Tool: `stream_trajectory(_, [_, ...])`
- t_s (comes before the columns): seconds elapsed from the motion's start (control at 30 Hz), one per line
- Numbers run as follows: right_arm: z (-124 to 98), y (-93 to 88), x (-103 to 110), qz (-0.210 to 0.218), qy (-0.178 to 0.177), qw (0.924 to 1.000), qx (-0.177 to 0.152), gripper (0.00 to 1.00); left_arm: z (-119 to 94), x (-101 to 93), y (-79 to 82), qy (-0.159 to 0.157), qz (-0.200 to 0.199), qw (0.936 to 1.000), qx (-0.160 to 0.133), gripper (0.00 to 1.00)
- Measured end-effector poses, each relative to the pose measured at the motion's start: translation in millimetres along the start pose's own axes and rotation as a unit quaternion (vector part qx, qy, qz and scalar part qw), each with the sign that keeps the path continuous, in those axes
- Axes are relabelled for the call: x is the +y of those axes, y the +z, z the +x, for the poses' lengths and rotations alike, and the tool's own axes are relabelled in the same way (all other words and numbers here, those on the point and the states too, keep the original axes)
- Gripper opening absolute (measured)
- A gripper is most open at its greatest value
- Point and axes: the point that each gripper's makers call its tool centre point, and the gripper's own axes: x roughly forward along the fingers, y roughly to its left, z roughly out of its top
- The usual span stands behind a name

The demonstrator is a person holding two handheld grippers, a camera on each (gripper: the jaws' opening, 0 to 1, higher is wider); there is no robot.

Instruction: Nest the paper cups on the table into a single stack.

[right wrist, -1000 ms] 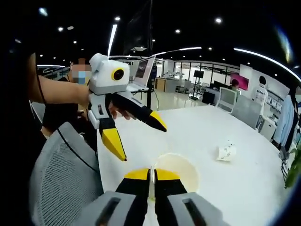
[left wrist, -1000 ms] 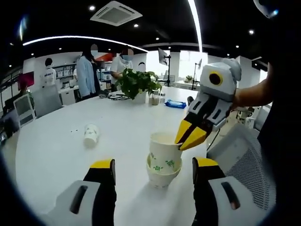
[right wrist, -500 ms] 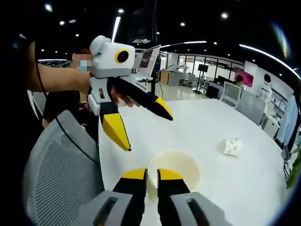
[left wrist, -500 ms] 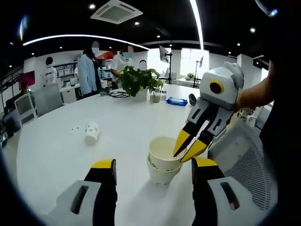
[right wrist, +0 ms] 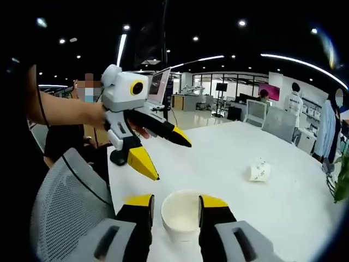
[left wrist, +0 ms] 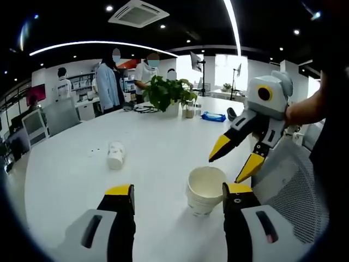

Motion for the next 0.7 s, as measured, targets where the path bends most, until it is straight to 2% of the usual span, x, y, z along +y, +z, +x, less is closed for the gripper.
stream_trajectory(0.17, [-9, 2.3, -16, 0.038, -0.035, 0.9983, -0.025, 0.50, 4, 13.3, -0.5, 0.009, 0.011, 0.9998, 0.013, 0.66])
stream_trajectory(0.3, [-15, -0.1, -28, 0.067, -0.059, 0.9955, -0.032, 0.63, 9, 22.2, 0.3, 0.014, 0.011, 0.9997, 0.016, 0.66])
stream_trajectory(0.53, [-22, -9.3, -45, 0.074, -0.092, 0.9925, -0.032, 0.83, 22, 33.1, -7.7, 0.010, 0.005, 0.9995, 0.030, 0.71])
stream_trajectory(0.7, [-27, -11.7, -55, 0.084, -0.115, 0.9889, -0.042, 0.98, 30, 47.1, -5.3, 0.023, 0.002, 0.9993, 0.028, 0.73])
